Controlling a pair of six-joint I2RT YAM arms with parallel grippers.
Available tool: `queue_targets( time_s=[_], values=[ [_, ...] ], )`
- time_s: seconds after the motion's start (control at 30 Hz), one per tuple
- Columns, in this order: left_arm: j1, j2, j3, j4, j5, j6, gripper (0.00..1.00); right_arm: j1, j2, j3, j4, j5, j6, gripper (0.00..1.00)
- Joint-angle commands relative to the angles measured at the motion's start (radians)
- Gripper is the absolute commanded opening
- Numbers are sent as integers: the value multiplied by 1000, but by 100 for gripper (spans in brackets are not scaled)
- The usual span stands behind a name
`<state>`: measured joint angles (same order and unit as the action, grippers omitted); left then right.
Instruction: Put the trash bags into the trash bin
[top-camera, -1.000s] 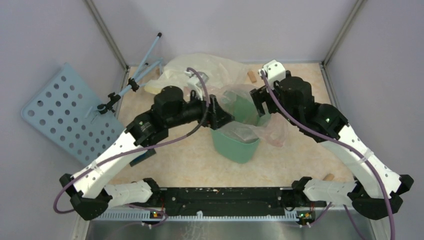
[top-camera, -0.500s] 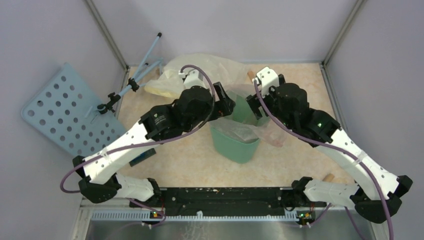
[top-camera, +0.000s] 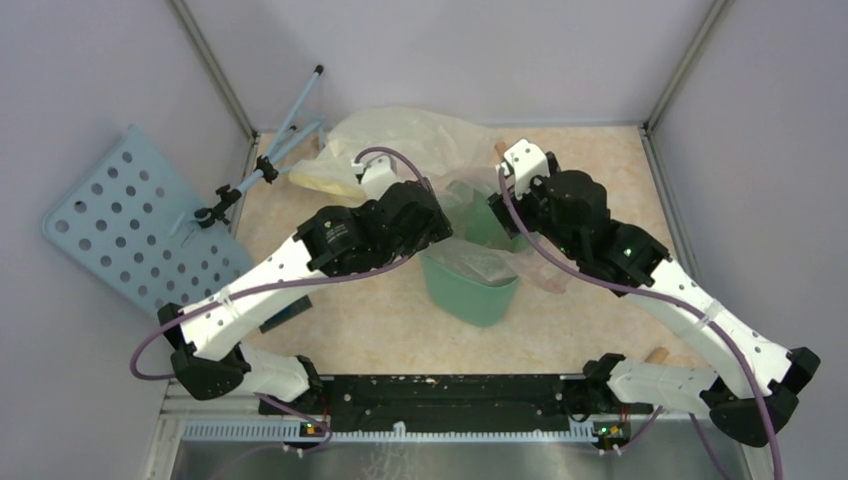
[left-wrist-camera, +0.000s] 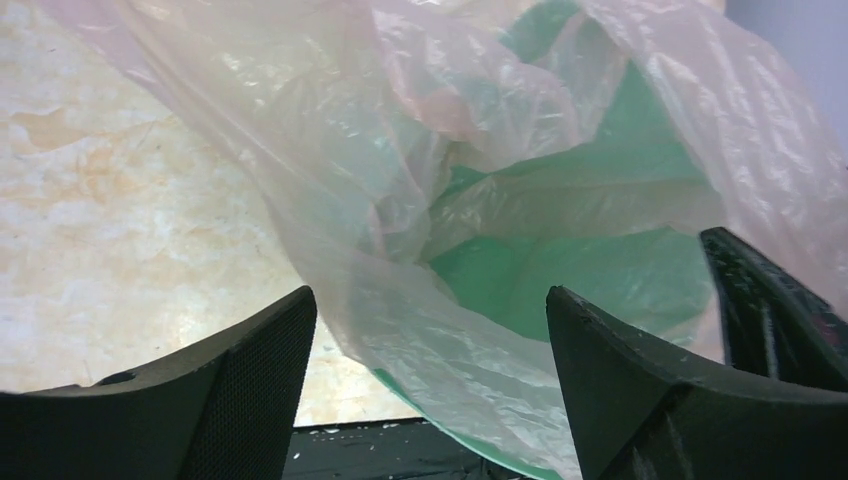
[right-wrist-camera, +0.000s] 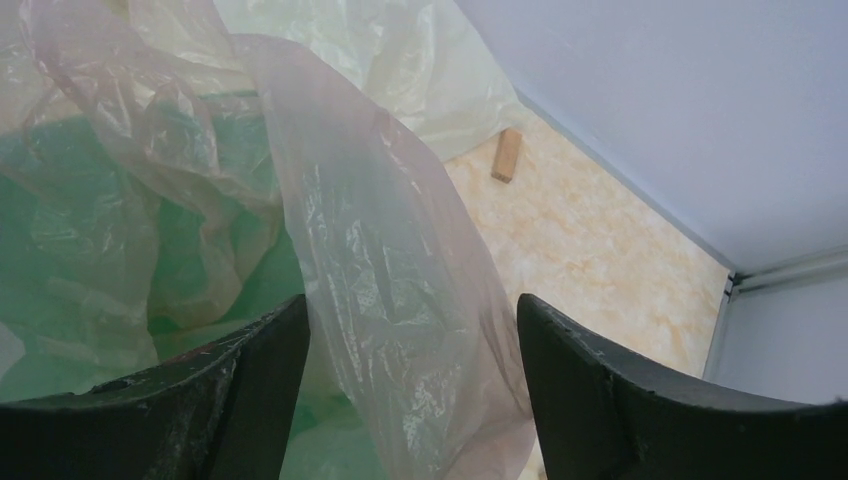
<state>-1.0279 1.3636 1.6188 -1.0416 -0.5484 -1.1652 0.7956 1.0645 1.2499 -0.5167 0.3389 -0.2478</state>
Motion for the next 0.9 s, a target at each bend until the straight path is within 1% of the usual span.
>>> queue_targets(
  time_s=[0.0, 0.1, 0.2, 0.3, 0.43, 0.53, 0.57, 0.67, 0.7, 0.77, 0.87],
  values=[
    [24, -46, -44, -35, -11, -42, 89, -4, -26, -14, 73, 29, -16, 72],
    [40, -62, -77, -54, -7, -56, 87, -4, -22, -24, 90, 64, -12, 66],
    [58, -90, -113, -54, -20, -61, 78, -4, -20, -30, 115, 97, -1, 60],
    [75, -124, -158, -3, -13, -26, 63, -6, -17, -24, 139, 106, 13, 54],
    [87, -157, -206, 58, 21, 11, 39, -23, 9, 15, 133, 102, 50, 42],
    [88, -178, -234, 78, 29, 29, 26, -65, 50, 61, 92, 108, 115, 31],
    [88, -188, -250, 95, 28, 43, 19, -86, 62, 78, 75, 101, 139, 28],
    [96, -217, -284, 154, 28, 103, 4, -143, 95, 110, 31, 41, 195, 22],
    [101, -225, -292, 182, 36, 137, 2, -158, 106, 116, 21, 27, 208, 20],
    [117, -237, -305, 230, 59, 205, 0, -178, 128, 133, -3, 9, 229, 18],
    [151, -233, -318, 275, 113, 262, 0, -205, 150, 148, -28, -26, 277, 18]
  ],
)
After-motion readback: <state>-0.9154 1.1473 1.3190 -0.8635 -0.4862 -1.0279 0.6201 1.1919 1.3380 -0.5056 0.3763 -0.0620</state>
